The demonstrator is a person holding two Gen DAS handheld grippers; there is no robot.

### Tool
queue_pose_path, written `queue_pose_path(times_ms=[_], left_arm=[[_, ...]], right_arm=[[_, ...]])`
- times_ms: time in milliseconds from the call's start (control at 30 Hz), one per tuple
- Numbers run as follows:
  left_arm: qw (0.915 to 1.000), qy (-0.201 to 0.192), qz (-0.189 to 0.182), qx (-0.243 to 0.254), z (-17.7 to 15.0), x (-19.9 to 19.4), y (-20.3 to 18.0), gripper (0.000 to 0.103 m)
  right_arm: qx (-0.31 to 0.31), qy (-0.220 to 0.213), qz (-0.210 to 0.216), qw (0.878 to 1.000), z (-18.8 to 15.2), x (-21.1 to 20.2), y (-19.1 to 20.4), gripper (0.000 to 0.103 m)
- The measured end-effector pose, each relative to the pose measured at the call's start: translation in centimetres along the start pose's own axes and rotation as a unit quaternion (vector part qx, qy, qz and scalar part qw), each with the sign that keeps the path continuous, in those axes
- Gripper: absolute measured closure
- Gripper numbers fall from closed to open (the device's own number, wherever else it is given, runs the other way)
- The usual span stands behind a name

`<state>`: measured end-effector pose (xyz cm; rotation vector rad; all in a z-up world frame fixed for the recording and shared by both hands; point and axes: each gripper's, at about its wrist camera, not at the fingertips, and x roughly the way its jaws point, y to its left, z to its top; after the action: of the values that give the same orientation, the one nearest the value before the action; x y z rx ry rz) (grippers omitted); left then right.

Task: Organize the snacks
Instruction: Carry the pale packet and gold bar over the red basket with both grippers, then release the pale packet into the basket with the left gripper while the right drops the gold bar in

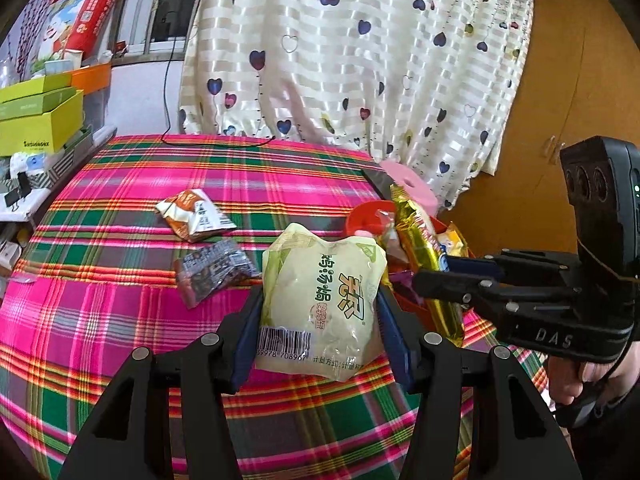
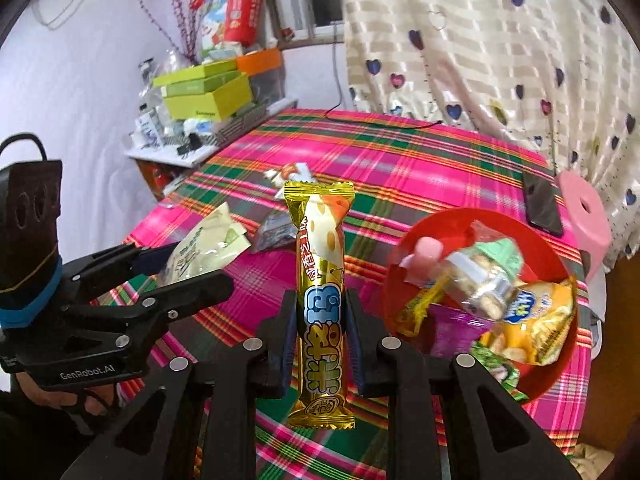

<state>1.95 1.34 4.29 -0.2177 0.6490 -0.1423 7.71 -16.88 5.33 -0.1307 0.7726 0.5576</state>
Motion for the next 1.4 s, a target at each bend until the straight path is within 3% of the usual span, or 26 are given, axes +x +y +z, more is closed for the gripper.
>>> queue_pose_path(times_ms=[533, 900, 1400], left_arm=[[0.9993, 0.007, -0.019, 0.031, 2.9, 3.2, -3.8, 0.048], [0.9987, 0.026, -0.024, 0.038, 3.8, 5.9, -4.8, 0.048], [0.9959, 0.063, -0.037, 0.053, 4.7, 10.8, -7.2, 0.047]], right_arm=[[0.113, -0.041, -0.069, 0.99, -0.8, -3.5, -10.7, 0.083], [0.171, -0.011, -0.084, 0.982, -1.1, 0.3, -15.7, 0.083], [0.171, 0.024, -0.083, 0.981, 0.9, 5.0, -18.5, 0.081]])
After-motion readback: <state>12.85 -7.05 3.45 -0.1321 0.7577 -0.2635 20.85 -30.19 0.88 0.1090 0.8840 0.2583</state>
